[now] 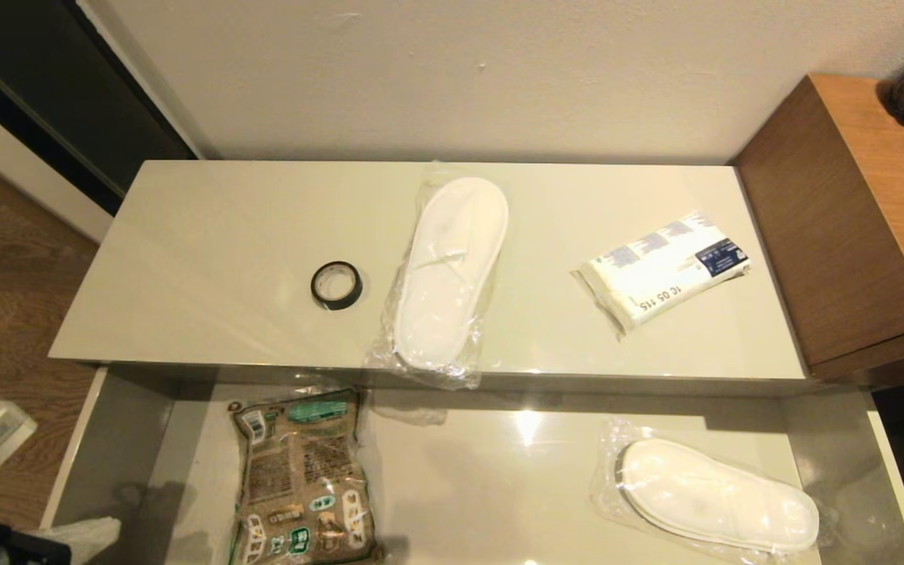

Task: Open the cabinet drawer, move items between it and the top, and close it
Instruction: Open the drawer, then pick up the adhesive tape on the table

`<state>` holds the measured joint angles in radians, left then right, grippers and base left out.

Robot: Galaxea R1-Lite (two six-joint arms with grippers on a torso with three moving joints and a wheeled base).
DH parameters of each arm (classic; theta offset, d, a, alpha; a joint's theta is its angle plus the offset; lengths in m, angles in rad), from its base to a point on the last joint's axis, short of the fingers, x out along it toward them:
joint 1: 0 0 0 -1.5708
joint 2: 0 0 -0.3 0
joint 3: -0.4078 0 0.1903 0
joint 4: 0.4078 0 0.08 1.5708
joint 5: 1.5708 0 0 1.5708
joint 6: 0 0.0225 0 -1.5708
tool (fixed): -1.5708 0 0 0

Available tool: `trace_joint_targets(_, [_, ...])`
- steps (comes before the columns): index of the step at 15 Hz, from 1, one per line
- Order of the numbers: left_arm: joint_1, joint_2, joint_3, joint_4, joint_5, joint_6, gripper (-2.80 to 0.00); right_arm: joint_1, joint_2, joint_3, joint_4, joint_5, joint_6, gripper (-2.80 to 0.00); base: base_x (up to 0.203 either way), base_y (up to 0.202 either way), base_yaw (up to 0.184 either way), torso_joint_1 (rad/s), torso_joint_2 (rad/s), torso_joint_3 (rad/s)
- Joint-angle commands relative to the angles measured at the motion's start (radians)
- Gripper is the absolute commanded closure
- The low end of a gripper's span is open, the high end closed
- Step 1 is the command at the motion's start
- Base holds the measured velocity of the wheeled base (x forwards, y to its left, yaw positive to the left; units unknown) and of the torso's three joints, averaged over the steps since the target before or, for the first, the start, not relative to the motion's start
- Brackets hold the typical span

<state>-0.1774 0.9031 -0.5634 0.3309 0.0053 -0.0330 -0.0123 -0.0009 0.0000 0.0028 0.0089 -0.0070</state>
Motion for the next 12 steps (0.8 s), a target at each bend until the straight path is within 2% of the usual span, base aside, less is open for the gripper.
trace_joint_targets(1, [0.000, -0.029, -0.026, 0.000, 0.008, -0.001, 0.00, 0.000, 0.001, 0.000, 0.000, 0.000, -0.001, 0.00, 0.000, 0.000, 0.000, 0.000, 0.00, 0.000])
trace_joint_targets(8, [0.000, -0.012, -0.062, -0.004, 0.016, 0.004, 0.00, 0.000, 0.001, 0.000, 0.000, 0.000, -0.001, 0.00, 0.000, 0.000, 0.000, 0.000, 0.00, 0.000])
trace_joint_targets(11, [-0.001, 0.011, -0.078, -0.006, 0.020, 0.047, 0.00, 0.000, 0.001, 0.000, 0.000, 0.000, -0.001, 0.00, 0.000, 0.000, 0.000, 0.000, 0.00, 0.000])
trace_joint_targets(12, [-0.001, 0.030, -0.096, -0.020, 0.014, 0.049, -2.80, 0.000, 0.001, 0.000, 0.000, 0.000, 0.001, 0.00, 0.000, 0.000, 0.000, 0.000, 0.00, 0.000])
